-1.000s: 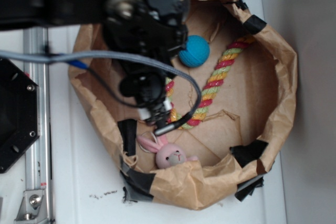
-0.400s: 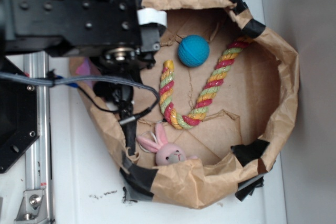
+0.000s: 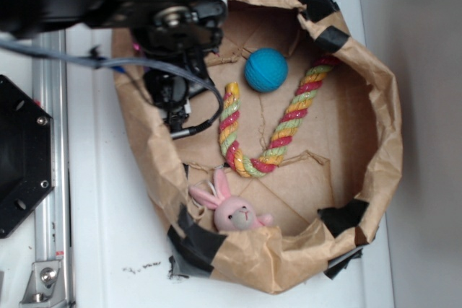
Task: Grab the black box.
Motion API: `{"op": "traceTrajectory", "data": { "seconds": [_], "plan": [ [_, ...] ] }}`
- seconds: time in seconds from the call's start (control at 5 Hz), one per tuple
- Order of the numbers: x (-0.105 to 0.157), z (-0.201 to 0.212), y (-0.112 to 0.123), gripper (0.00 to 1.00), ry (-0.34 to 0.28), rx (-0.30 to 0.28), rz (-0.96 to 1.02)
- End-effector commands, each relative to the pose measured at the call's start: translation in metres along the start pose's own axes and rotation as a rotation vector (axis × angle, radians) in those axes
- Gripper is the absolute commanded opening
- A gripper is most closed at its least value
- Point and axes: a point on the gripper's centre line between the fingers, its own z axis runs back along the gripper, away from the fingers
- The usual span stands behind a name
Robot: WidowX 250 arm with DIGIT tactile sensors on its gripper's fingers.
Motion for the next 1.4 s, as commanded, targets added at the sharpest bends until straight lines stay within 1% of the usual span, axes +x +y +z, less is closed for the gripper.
{"op": "traceTrajectory", "data": {
  "seconds": [0.0, 0.2, 0.4, 0.6, 0.8, 1.0, 1.2],
  "plan": [
    [0.008, -0.02, 0.001, 1.0, -0.014, -0.088, -0.048],
    [0.015, -0.018, -0.001, 1.0, -0.027, -0.126, -0.017],
    [0.02, -0.019, -0.005, 1.0, -0.036, -0.206, 0.03],
    [0.027, -0.018, -0.011, 1.0, -0.028, -0.263, 0.084],
    [0.03, -0.016, -0.012, 0.0, -0.023, -0.187, 0.05],
    [0.028, -0.012, -0.013, 0.0, -0.033, -0.171, 0.045],
    [0.029, 0.001, -0.013, 0.0, -0.053, -0.132, 0.017]
  ]
}}
